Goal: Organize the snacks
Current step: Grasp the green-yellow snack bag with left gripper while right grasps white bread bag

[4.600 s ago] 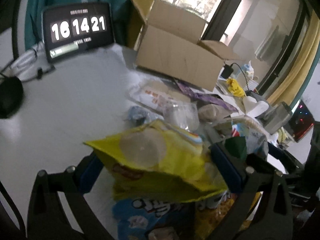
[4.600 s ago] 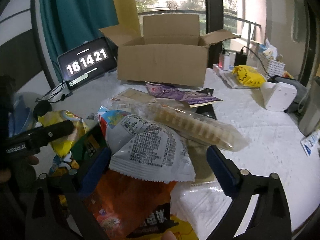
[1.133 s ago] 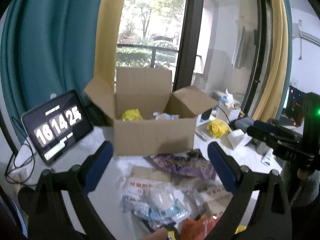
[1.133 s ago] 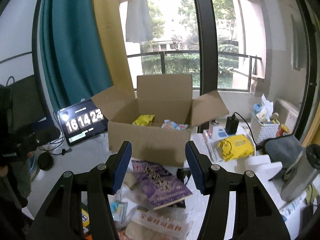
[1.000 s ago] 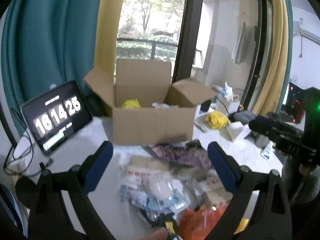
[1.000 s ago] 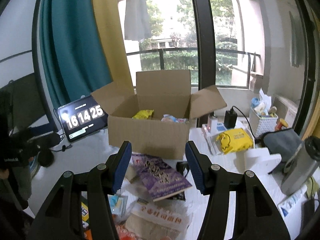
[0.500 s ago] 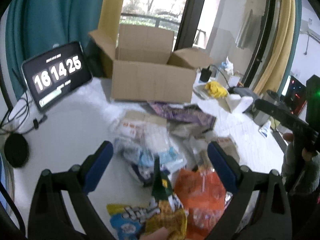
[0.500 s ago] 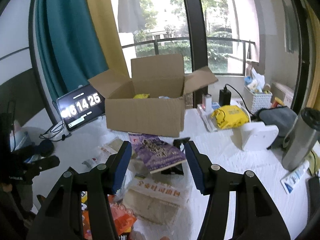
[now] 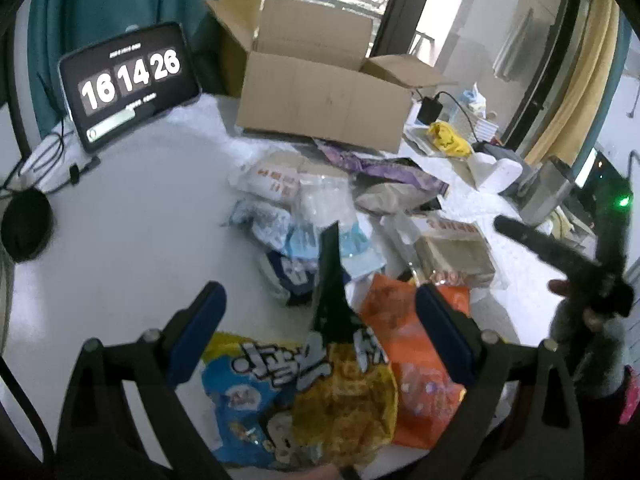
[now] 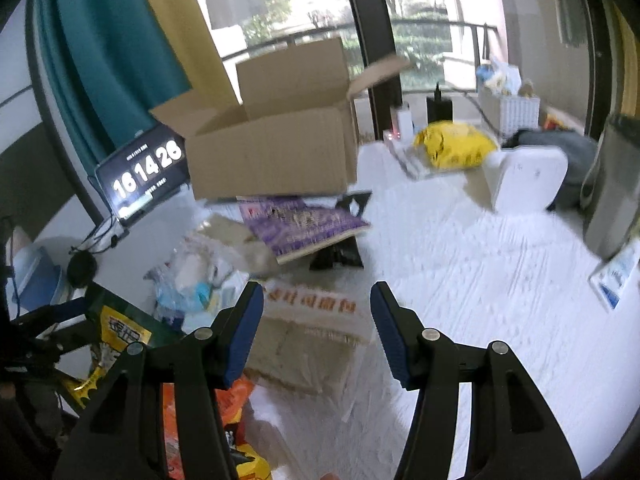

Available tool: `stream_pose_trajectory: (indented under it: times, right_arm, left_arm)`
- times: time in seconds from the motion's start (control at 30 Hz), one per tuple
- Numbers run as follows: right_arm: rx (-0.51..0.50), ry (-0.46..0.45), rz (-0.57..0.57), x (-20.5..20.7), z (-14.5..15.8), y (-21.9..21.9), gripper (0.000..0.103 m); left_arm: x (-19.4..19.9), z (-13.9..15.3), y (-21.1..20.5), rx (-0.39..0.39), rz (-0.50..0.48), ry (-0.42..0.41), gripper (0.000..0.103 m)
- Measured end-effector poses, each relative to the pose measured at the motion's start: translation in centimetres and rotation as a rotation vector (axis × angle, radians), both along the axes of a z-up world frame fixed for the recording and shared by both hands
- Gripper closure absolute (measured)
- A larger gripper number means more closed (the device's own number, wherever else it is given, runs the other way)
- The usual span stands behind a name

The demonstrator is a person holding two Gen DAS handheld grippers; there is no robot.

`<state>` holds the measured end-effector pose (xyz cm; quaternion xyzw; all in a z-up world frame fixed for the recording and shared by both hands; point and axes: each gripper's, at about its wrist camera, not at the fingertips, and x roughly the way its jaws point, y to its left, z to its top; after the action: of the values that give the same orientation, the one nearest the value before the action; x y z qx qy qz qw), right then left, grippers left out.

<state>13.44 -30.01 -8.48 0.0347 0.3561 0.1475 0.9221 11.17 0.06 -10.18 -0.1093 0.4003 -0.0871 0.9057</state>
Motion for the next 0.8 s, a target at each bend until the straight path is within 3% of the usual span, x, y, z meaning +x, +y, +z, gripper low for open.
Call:
stream_pose_trajectory:
  times: [0.17,0.37,0.47,0.57,0.7,0.77,0.8]
  right_arm:
    - [0.003,0.060,-0.008,0.5,-2.2,-0.1,0.044]
    - [0.018,0.103,-0.031,0.9,-3.8,-0.4,0.043]
    - [0.020,0.108,-0.033,1.0,-3.9,-0.6,0.042]
    - [0.022,0.124,-0.039,1.1,-4.5,-0.7,0.029]
    - [0.057,0.141,-0.030,1.2,-5.1,-0.9,0.028]
    - [0.035,0.120,-0.049,0.9,-4.8,-0.8,0.035]
    - [0.027,0.110,-0.035,0.8,-4.6,-0.5,0.057]
  left_arm:
    - [-0.8,-0.2,-0.1,0.011,-0.031,0.033,0.007]
    - [-0.6,-3.0,-1.0,0.005,-0.088,0.138,0.007]
    - [-0.9,-3.6,-1.4,0.027,-0.100,0.130,0.009]
    - [-1.0,-3.6,-1.7,0.044,-0.111,0.121,0.041]
    - [-1.2,-3.3,-2.2,0.056,-0.133,0.099,0.058]
    - [-1.3,-3.0,-2.3,0.056,-0.141,0.088,0.064]
    - [-1.3,-2.9,-2.4,0.054,-0.145,0.082,0.067]
